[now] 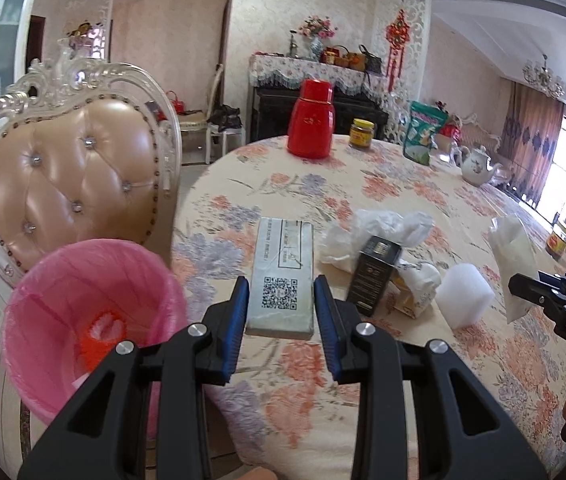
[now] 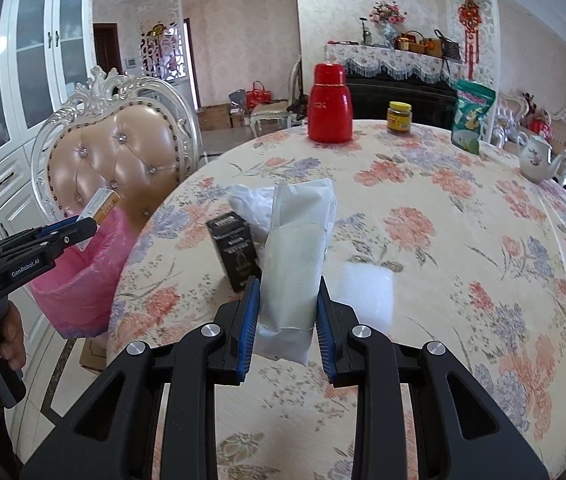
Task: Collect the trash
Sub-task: 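Lift the QR-code box with the left tool while the right tool holds the paper pack, then carry the QR-code box in the left tool while the right tool carries the paper pack to the pink bin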
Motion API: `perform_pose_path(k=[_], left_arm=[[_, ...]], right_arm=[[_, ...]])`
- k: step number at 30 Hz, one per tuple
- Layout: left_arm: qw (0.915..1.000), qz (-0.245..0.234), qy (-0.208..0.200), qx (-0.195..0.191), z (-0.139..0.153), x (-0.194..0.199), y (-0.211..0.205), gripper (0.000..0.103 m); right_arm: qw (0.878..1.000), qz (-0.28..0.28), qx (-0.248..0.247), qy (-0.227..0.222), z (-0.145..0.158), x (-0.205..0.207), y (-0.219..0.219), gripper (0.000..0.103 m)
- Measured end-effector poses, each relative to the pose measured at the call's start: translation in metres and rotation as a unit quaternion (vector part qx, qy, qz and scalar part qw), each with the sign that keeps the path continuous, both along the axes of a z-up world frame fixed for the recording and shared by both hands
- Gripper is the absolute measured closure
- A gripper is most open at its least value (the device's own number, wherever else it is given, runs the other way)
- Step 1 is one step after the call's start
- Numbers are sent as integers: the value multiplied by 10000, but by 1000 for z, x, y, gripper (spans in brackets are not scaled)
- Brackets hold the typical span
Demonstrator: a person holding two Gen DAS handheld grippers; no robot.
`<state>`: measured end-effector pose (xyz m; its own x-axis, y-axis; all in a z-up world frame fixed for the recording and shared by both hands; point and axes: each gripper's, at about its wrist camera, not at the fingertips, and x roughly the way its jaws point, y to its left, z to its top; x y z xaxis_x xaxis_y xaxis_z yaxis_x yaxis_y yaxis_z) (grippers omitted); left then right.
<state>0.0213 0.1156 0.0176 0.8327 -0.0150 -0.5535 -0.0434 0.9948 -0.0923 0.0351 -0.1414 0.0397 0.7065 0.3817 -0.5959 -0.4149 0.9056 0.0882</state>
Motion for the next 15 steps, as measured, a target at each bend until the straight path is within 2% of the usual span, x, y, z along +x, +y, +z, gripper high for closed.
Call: perform_pose_path(k=[15], left_arm=[[9954,934,-193,108,17,-43,90,70]], right_arm=[[9986,524,-27,-57,12,5,58,76]])
